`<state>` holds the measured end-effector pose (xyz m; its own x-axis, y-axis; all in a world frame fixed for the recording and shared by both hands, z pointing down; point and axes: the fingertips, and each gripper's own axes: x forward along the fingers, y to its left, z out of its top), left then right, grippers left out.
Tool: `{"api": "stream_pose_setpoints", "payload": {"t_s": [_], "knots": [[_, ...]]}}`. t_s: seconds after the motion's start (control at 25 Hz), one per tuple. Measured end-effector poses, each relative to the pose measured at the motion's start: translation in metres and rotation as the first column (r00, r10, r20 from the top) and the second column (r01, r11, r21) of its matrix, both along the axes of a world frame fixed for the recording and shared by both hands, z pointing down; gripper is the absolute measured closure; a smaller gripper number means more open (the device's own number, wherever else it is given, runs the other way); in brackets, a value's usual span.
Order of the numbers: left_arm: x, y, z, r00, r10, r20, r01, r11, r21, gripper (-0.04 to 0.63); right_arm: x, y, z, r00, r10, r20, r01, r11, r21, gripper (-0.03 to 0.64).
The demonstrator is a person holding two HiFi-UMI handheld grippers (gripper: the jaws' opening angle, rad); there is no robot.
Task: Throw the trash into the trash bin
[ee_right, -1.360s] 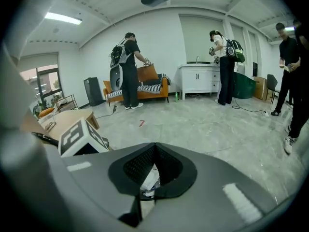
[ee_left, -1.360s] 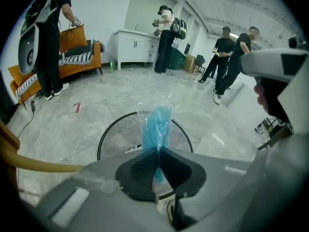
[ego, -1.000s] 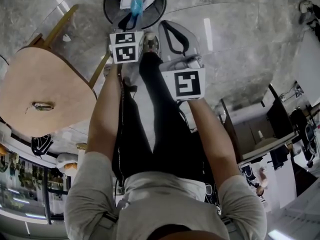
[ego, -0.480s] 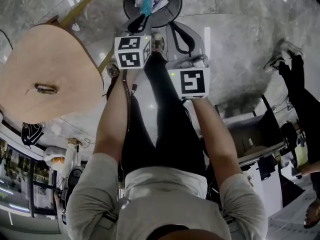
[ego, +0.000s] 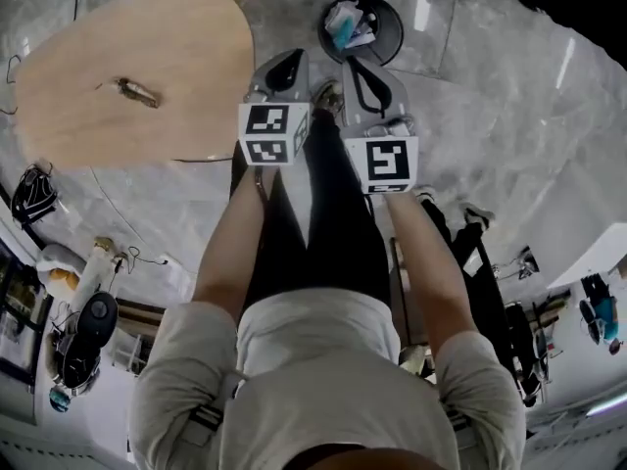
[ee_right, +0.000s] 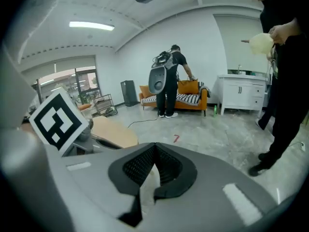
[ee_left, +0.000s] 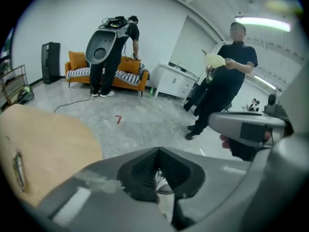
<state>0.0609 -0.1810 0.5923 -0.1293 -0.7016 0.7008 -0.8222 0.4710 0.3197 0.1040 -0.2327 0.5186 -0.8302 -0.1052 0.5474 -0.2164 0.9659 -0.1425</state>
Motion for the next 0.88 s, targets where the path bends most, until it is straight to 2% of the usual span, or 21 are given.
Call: {"api": "stream_pose_setpoints", "payload": {"t_s": [0.08,0.44,0.64,0.76,0.88], "knots": [[-0.015,0.016,-0.027,0.998,-0.05,0.033,0.05,0.999,0.009,0.577,-0.016,0.013,-0.025,0.998,-0.054,0.028,0.054,0.998,0.017,0.609],[-0.042,0.122,-0.123,0.97,-0.233,0.07,0.231,0.972,0.036,0.577,-0.059,0.108,-0.112,0.97,-0.232,0.077,0.228,0.972,0.05,0.609],[-0.053,0.173,-0.173,0.932,-0.344,0.114,0.339,0.939,0.064,0.577,-0.075,0.148,-0.147,0.948,-0.299,0.111,0.296,0.954,0.042,0.609],[-0.069,0.21,-0.191,0.898,-0.417,0.141,0.408,0.909,0.085,0.577,-0.093,0.183,-0.158,0.923,-0.365,0.12,0.361,0.931,0.057,0.609],[-0.086,0.257,-0.187,0.863,-0.484,0.146,0.476,0.875,0.085,0.577,-0.114,0.227,-0.156,0.897,-0.425,0.12,0.42,0.905,0.064,0.609]]}}
